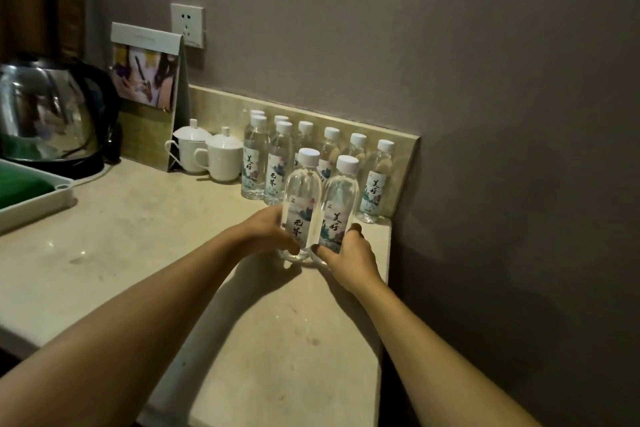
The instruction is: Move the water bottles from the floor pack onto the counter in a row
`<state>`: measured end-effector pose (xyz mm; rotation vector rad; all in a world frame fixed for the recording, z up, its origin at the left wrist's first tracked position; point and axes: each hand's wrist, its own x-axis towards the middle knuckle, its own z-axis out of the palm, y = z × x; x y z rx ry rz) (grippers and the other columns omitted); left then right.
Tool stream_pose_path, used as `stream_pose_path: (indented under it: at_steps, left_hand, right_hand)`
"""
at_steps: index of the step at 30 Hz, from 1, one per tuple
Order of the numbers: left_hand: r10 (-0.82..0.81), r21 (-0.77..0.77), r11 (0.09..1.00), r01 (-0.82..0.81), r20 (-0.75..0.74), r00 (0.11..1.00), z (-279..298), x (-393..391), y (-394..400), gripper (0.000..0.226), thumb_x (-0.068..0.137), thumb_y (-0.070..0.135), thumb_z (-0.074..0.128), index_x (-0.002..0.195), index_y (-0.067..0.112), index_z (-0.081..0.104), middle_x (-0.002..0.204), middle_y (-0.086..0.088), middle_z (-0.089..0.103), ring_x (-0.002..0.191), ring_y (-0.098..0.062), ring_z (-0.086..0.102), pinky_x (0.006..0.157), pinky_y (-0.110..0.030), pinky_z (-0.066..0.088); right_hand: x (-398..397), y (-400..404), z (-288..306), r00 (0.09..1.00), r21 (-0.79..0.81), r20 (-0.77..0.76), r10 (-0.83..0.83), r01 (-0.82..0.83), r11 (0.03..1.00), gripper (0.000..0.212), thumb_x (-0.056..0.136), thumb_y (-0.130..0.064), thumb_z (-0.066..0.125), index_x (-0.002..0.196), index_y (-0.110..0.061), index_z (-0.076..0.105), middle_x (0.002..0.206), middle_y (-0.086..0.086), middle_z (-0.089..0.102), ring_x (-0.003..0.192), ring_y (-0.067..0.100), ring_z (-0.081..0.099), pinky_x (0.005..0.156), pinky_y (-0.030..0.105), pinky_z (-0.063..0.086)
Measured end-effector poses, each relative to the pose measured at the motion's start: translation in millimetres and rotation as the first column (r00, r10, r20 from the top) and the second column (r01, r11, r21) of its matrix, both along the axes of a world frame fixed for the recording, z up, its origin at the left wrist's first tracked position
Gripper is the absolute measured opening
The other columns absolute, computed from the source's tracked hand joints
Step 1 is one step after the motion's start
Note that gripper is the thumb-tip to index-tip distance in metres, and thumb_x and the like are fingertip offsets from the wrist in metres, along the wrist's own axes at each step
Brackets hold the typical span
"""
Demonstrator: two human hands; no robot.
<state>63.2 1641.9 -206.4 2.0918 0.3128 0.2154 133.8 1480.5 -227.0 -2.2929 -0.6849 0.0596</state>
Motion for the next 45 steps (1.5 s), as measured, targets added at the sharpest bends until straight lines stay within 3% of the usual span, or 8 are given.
stream_pose_path:
  at_steps: [4,17,28,32,35,38,41,45]
  left_hand:
    - [-0.02,0.011,1.0,0.021,-0.041,0.999,3,19,24,0.038,0.071,-0.007,0.076,0.102,0.013,0.063,0.104,-0.009,0.067,0.099,-0.023,0.066,0.083,-0.033,0.057]
    - [-0.092,0.074,0.993,0.097,-0.072,0.993,0,73,81,0.035,0.068,-0.001,0.08,0.091,0.019,0.063,0.097,-0.007,0.069,0.092,-0.022,0.068,0.084,-0.04,0.058]
    - [-0.201,0.071,0.977,0.2,0.002,0.98,-4,66,87,0.041,0.073,0.002,0.079,0.093,0.028,0.054,0.101,0.0,0.066,0.098,-0.019,0.066,0.087,-0.034,0.056]
    - [-0.123,0.078,0.99,0.117,0.073,0.99,-6,61,84,0.039,0.072,0.019,0.083,0.097,0.027,0.054,0.101,0.003,0.066,0.091,-0.013,0.064,0.081,-0.028,0.055]
    - [0.05,0.249,0.965,-0.083,0.133,0.99,-9,60,82,0.046,0.069,0.043,0.083,0.097,0.022,0.053,0.085,0.008,0.06,0.075,-0.004,0.056,0.062,-0.02,0.047]
    - [0.107,0.542,0.824,-0.166,0.139,0.984,-17,60,82,0.053,0.071,0.069,0.067,0.091,0.02,0.063,0.078,0.005,0.065,0.069,-0.009,0.062,0.064,-0.03,0.057]
    - [0.061,0.717,0.689,-0.102,0.083,0.995,-18,57,76,0.053,0.085,0.067,0.05,0.084,0.016,0.065,0.074,0.001,0.062,0.067,-0.013,0.061,0.067,-0.031,0.057]
    - [0.051,0.743,0.665,-0.075,0.055,0.997,-14,58,70,0.05,0.093,0.06,0.044,0.084,0.015,0.064,0.077,-0.002,0.061,0.071,-0.014,0.06,0.062,-0.026,0.046]
  right_hand:
    - [14,20,0,0.999,0.006,0.008,-0.043,0.043,0.999,0.052,0.082,-0.039,0.071,0.117,-0.011,0.043,0.121,0.008,0.059,0.111,0.028,0.059,0.091,0.044,0.052]
    - [47,75,-2,0.979,0.046,-0.04,-0.201,0.202,0.978,0.054,0.083,-0.038,0.071,0.124,-0.013,0.046,0.124,0.002,0.061,0.114,0.024,0.058,0.091,0.036,0.05]
    - [45,78,-4,0.977,0.038,-0.048,-0.209,0.211,0.977,0.055,0.081,-0.041,0.07,0.124,-0.016,0.046,0.127,0.003,0.06,0.117,0.025,0.058,0.096,0.046,0.051]
    - [45,78,-4,0.976,0.024,-0.04,-0.216,0.217,0.976,0.061,0.08,-0.046,0.069,0.125,-0.014,0.045,0.129,0.006,0.057,0.117,0.028,0.056,0.096,0.048,0.049]
    - [43,79,-2,0.967,0.057,-0.027,-0.254,0.256,0.965,0.074,0.077,-0.05,0.07,0.131,-0.013,0.037,0.132,0.008,0.052,0.12,0.03,0.054,0.097,0.047,0.048]
    - [42,78,-5,0.955,0.113,0.016,-0.298,0.294,0.949,0.071,0.079,-0.048,0.071,0.129,-0.018,0.03,0.134,0.008,0.05,0.121,0.028,0.054,0.094,0.042,0.049]
    - [41,80,-7,0.94,0.078,0.099,-0.328,0.321,0.944,0.063,0.083,-0.048,0.067,0.126,-0.018,0.031,0.133,0.007,0.05,0.117,0.028,0.055,0.088,0.039,0.049]
    - [43,81,-9,0.929,0.042,0.157,-0.336,0.334,0.942,0.06,0.084,-0.051,0.064,0.125,-0.017,0.034,0.132,0.007,0.051,0.115,0.028,0.056,0.087,0.041,0.052]
